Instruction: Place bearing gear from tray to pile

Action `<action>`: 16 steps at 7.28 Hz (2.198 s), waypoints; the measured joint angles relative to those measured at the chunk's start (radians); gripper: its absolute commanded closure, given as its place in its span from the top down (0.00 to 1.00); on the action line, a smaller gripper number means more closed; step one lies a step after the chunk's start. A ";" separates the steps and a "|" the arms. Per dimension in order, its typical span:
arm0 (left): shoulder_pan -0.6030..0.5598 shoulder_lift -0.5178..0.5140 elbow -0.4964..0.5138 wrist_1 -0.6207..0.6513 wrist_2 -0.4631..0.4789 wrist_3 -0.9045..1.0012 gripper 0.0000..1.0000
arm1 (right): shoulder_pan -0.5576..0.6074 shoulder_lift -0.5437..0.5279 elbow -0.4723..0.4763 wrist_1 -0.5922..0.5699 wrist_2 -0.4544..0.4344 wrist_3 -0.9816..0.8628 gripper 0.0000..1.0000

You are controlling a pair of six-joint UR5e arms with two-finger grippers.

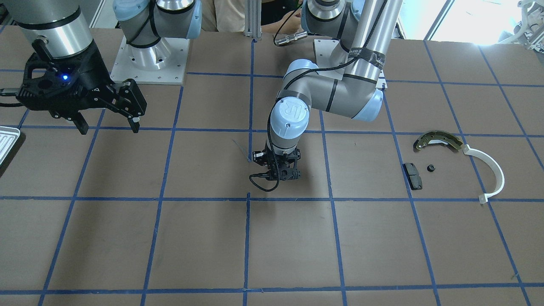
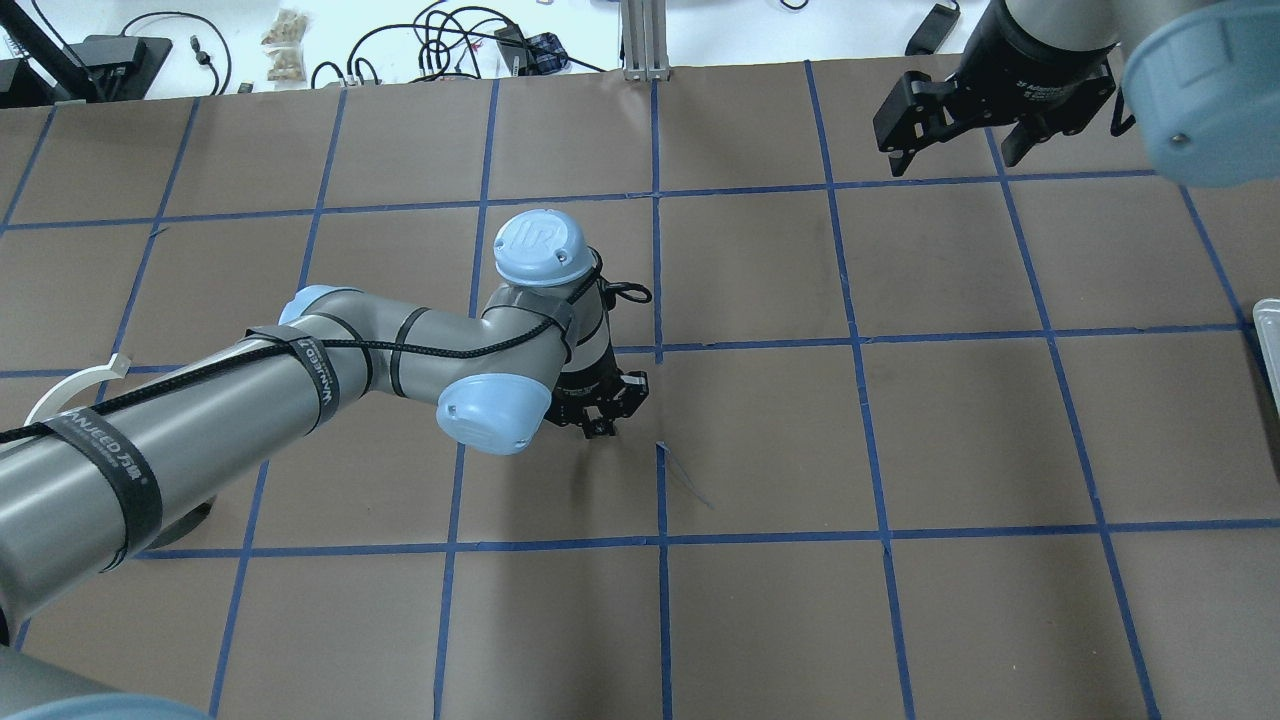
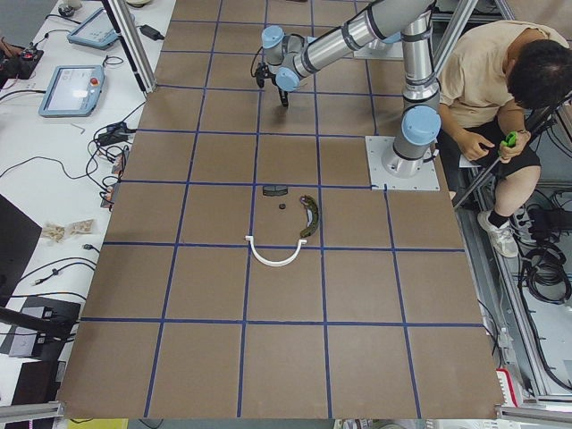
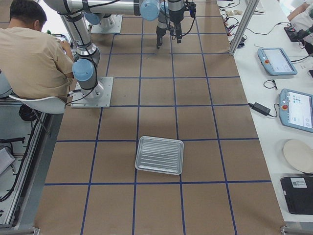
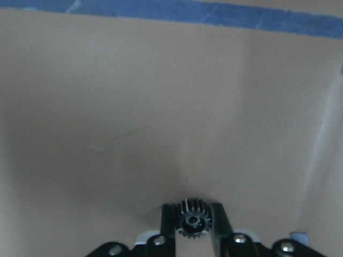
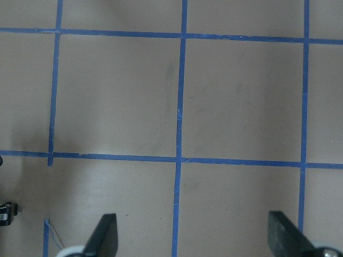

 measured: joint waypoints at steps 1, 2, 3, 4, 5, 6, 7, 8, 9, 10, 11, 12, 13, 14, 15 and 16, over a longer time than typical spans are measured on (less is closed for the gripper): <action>0.019 0.015 0.026 -0.023 0.002 0.021 0.00 | 0.000 0.000 0.000 0.000 0.000 0.000 1.00; 0.054 0.033 0.066 -0.085 0.006 0.075 0.00 | 0.000 0.000 0.000 0.001 0.000 0.000 1.00; 0.112 0.054 0.121 -0.184 0.011 0.132 0.00 | 0.000 -0.001 0.002 0.000 0.000 0.000 1.00; 0.191 0.071 0.183 -0.296 0.014 0.194 0.00 | 0.000 -0.001 0.005 -0.001 0.001 0.001 1.00; 0.273 0.080 0.227 -0.382 0.031 0.270 0.00 | 0.000 -0.001 0.006 -0.002 0.001 0.001 1.00; 0.361 0.084 0.247 -0.434 0.068 0.336 0.00 | 0.000 -0.002 0.007 -0.003 0.001 0.001 1.00; 0.459 0.087 0.249 -0.468 0.103 0.424 0.00 | 0.000 -0.001 0.008 -0.004 0.002 0.001 1.00; 0.549 0.089 0.239 -0.484 0.120 0.530 0.00 | 0.000 -0.001 0.008 -0.005 0.002 0.002 1.00; 0.637 0.087 0.227 -0.485 0.133 0.633 0.00 | 0.000 -0.003 0.007 -0.005 0.001 0.002 1.00; 0.716 0.082 0.221 -0.484 0.144 0.738 0.00 | 0.000 -0.005 0.006 -0.005 0.001 0.002 1.00; 0.788 0.070 0.218 -0.483 0.149 0.831 0.00 | 0.000 -0.005 0.005 -0.005 0.000 0.001 1.00; 0.847 0.054 0.215 -0.480 0.150 0.894 0.00 | -0.001 -0.005 0.004 -0.005 0.000 0.001 1.00; 0.890 0.039 0.212 -0.469 0.152 0.946 0.00 | -0.002 -0.005 0.002 -0.005 0.000 0.000 1.00; 0.919 0.024 0.207 -0.447 0.155 0.997 0.00 | -0.003 -0.005 0.002 -0.004 0.000 0.000 1.00; 0.943 0.010 0.193 -0.424 0.156 1.036 0.00 | -0.003 -0.005 0.003 -0.004 -0.001 0.000 1.00; 0.963 -0.002 0.168 -0.384 0.156 1.058 0.00 | -0.003 -0.005 0.003 -0.004 0.000 0.000 1.00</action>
